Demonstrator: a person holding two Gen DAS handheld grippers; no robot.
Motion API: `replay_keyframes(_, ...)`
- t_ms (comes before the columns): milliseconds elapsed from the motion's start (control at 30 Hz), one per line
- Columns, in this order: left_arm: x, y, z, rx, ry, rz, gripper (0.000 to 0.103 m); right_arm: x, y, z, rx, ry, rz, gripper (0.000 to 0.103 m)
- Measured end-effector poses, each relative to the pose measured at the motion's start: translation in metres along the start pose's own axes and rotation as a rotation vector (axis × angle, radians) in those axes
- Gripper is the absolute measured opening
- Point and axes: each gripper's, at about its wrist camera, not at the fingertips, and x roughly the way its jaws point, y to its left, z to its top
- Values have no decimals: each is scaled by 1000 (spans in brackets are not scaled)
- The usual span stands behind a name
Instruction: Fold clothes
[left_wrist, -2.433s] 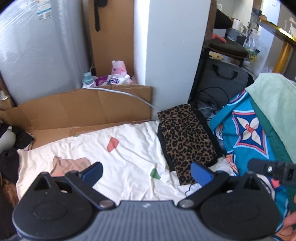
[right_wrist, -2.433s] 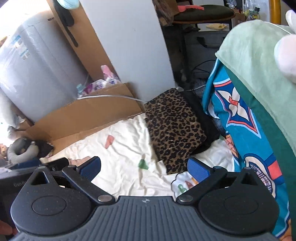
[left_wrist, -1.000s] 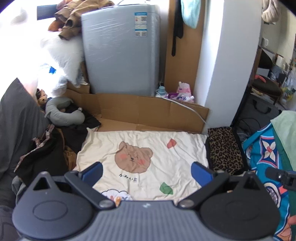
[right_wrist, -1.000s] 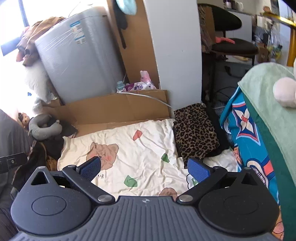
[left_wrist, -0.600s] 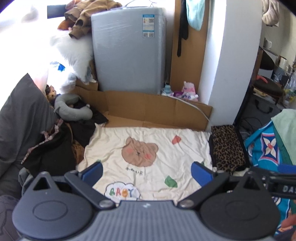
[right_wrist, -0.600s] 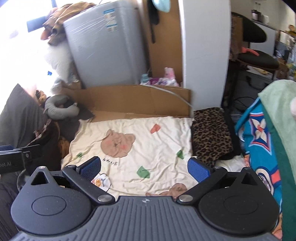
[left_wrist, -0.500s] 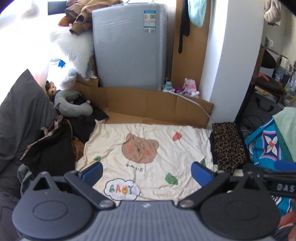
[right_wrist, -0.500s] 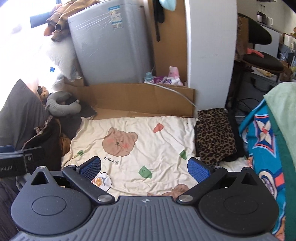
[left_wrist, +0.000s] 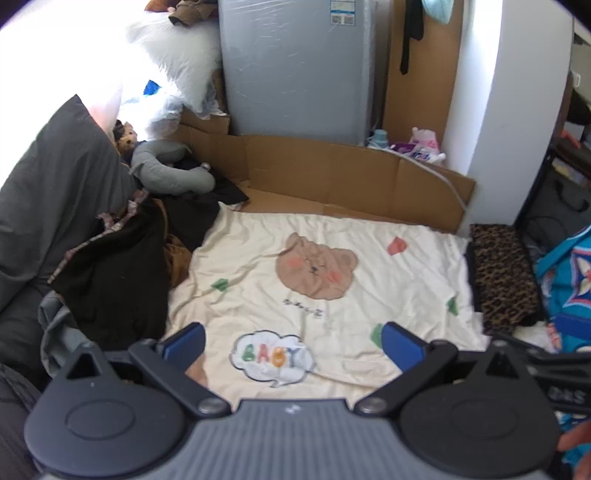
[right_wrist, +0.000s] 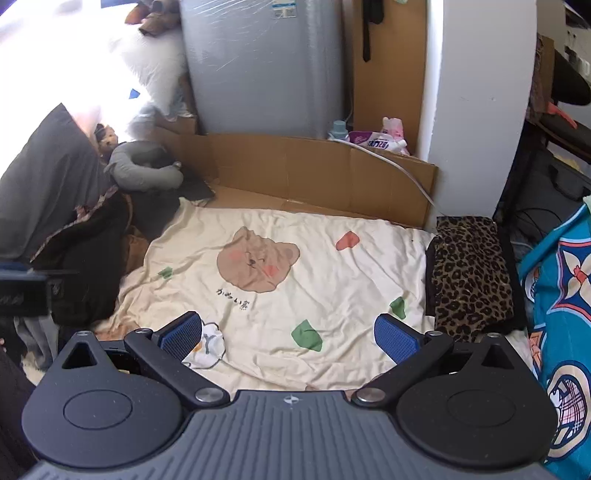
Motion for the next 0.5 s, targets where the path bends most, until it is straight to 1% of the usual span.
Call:
replay_keyframes(33,4,0,-3,-2,1,5,103,0,-2,-4,5,1,-4,102)
replay_keyframes(100,10,0,-8,-13,7,7,103,2,-8,-9,40,20,17,102)
replay_keyframes(200,17,-1,-15,-24,10,14,103,1,-10,-14,49,17,6,102)
replay_keyframes(267,17,-3,-16,-32,8,13,103,1,-11,-16,43,12,-5,103)
replay_keyframes(333,16,-3,-16,-45,2,9,103,3,-14,-17,72,26,15,102)
replay_keyframes(400,14,-2,-14,-63,-11,-2,103,3,-13,-18,69,23,10,102)
replay_keyframes(500,13,0,-13,-82,-23,12,103,4,-13,-18,63,26,3,102)
